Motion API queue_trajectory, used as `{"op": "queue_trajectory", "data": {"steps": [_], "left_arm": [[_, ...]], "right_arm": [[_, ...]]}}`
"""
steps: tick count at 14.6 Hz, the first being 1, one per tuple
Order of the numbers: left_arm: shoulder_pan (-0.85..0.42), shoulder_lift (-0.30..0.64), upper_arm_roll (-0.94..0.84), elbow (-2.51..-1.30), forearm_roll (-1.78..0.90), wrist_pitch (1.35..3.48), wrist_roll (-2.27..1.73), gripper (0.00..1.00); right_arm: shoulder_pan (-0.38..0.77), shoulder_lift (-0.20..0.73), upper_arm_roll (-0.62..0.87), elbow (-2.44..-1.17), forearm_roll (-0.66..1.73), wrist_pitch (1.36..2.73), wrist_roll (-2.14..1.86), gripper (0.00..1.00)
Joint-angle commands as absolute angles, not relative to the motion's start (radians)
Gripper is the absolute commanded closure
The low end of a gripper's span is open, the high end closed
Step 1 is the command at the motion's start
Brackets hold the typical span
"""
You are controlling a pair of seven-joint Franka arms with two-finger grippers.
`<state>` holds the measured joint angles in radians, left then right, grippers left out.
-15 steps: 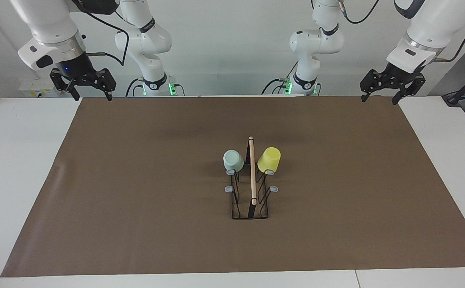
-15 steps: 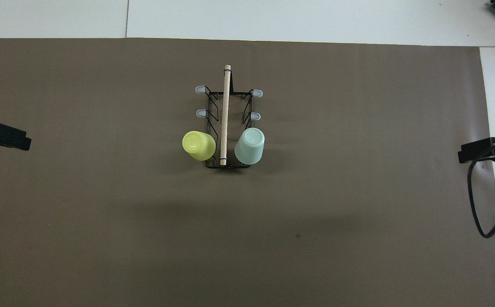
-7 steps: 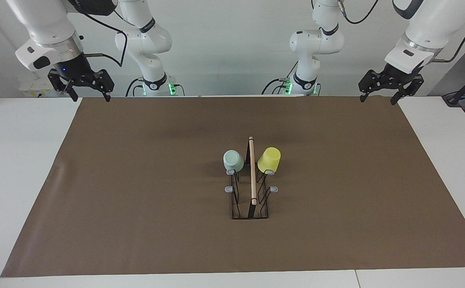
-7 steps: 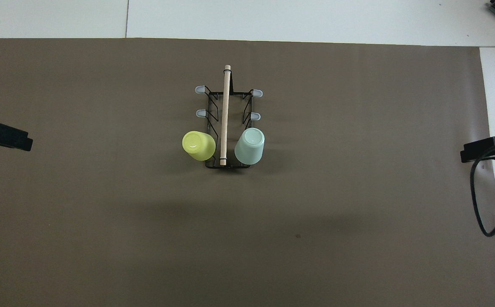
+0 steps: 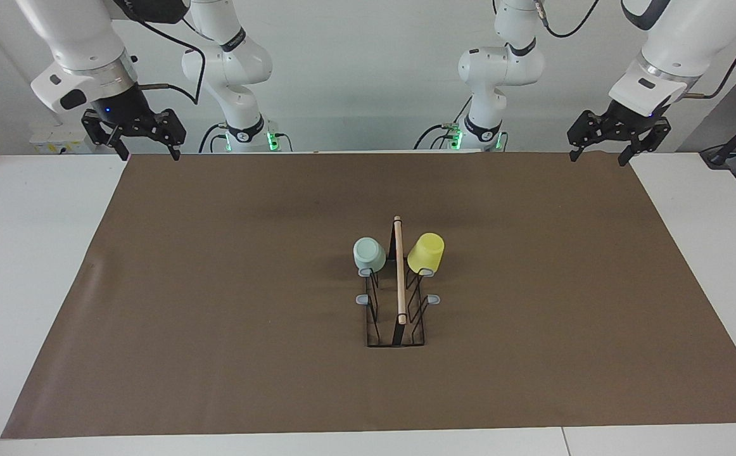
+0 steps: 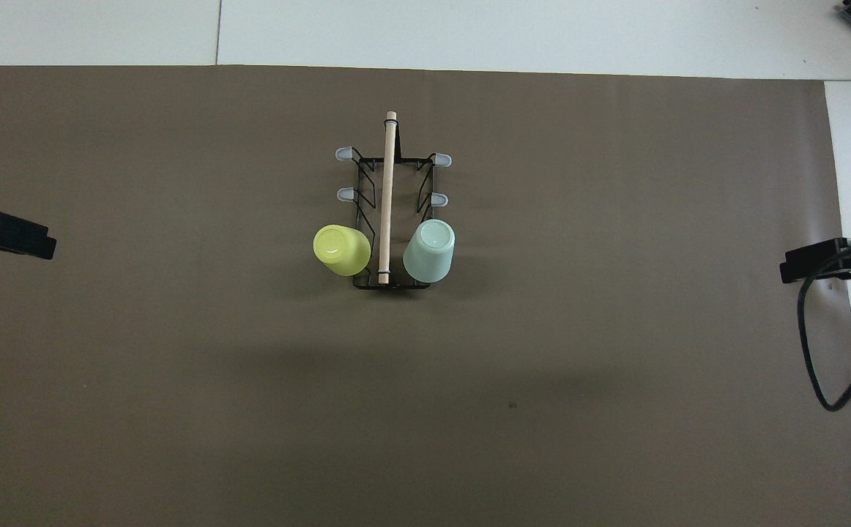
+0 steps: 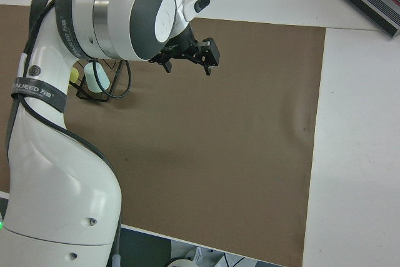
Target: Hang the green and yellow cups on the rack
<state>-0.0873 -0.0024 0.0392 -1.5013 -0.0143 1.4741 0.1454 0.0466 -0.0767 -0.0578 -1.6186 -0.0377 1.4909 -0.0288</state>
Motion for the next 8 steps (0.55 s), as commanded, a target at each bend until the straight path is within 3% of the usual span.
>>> {"op": "queue_trajectory", "data": {"steps": [1, 8], "left_arm": [[-0.092, -0.035, 0.044, -1.54, -0.021, 1.485, 0.153, 0.0], [-0.092, -0.034, 0.044, -1.54, -0.021, 1.485, 0.153, 0.0]], "right_arm": [[0.041, -0.081, -0.057, -1.617, -0.017, 1.473, -0.021, 0.0], [0.041, -0.083, -0.057, -1.617, -0.015, 1.473, -0.021, 0.0]]}}
